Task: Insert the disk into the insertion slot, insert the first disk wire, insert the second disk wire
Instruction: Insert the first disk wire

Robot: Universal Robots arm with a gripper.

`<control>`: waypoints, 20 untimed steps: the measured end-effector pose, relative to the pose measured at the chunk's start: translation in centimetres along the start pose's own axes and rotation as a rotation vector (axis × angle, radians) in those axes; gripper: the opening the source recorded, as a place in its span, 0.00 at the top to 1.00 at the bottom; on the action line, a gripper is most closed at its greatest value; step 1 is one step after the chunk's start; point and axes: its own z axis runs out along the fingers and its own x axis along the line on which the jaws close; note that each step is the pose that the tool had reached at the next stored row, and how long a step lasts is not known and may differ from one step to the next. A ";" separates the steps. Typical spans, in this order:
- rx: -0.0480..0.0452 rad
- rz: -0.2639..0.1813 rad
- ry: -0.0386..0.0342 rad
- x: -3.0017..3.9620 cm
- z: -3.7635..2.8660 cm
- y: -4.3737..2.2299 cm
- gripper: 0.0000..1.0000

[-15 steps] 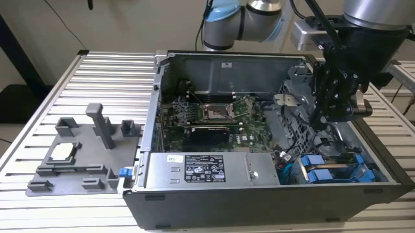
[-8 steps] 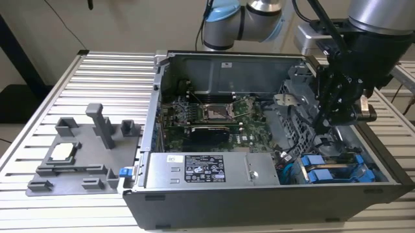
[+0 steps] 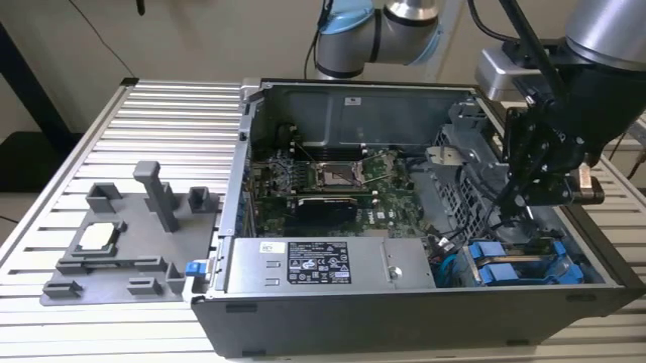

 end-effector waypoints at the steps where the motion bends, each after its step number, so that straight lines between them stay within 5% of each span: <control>1: -0.0004 0.000 -0.0060 0.19 0.01 -0.12 0.84; 6: -0.0032 0.002 -0.0375 1.07 0.21 -0.78 0.84; 8: -0.0070 0.002 -0.0446 1.34 0.37 -1.14 0.84; 13: -0.0255 0.003 -0.0505 1.80 0.78 -2.25 0.84; 20: -0.0567 0.004 -0.0499 2.18 1.40 -3.91 0.84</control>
